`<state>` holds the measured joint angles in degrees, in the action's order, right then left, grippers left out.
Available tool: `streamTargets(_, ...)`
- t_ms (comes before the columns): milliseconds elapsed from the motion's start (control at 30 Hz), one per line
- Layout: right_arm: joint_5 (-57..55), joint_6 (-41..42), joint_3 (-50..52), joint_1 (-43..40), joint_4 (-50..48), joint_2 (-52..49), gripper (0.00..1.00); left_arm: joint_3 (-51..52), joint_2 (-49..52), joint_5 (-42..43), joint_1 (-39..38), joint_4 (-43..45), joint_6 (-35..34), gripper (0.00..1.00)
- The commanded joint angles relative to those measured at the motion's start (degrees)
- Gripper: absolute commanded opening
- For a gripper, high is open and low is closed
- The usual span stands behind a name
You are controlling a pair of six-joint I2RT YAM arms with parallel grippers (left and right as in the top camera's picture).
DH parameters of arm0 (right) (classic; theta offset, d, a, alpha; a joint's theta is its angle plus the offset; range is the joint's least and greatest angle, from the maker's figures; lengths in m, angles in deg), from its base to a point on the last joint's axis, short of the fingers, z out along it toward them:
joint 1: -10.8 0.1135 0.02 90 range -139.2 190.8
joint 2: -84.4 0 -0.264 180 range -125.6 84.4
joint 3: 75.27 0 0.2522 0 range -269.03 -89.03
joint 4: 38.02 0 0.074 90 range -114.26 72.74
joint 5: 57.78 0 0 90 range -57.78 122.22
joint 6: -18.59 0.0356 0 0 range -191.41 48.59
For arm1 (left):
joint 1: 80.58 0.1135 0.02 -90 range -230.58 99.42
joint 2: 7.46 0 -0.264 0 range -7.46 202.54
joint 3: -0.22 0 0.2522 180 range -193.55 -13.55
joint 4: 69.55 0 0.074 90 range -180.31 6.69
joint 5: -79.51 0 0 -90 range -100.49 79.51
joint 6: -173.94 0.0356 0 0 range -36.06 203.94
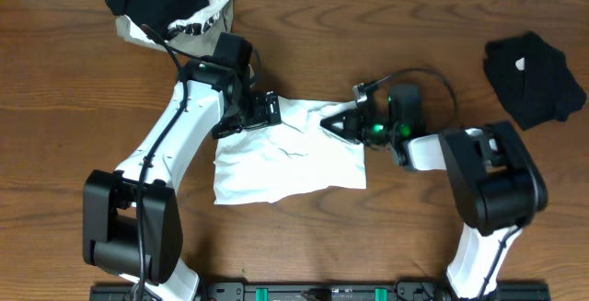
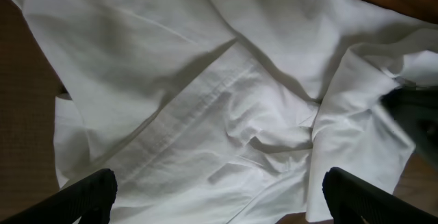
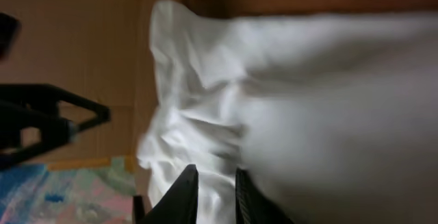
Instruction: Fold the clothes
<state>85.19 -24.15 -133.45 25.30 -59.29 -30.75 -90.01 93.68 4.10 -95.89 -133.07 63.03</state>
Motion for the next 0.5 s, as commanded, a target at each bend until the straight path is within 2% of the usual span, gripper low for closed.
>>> streamTargets(0,-1.42,2.64,-1.77,0.37,-0.55,6.47,0.18,0.28,-0.31,-0.72,0.24,-0.33,0.74,0.98)
streamTargets(67,-2.27,2.64,-1.77,0.81,-0.55,7.87,0.17,0.28,-0.31,-0.72,0.24,-0.28,0.74,0.98)
streamTargets(167,-2.84,3.08,-1.86,1.38,-0.22,7.93,0.03,0.28,-0.31,-0.72,0.24,0.11,0.74,0.98)
streamTargets(200,-3.72,3.06,-1.86,1.7,0.44,7.63,0.01,0.28,-0.31,-0.72,0.24,0.2,0.72,0.98)
streamTargets(467,-8.76,2.12,-1.88,4.66,0.74,4.42,0.01,0.28,-0.31,-0.7,0.24,0.28,0.72,0.98)
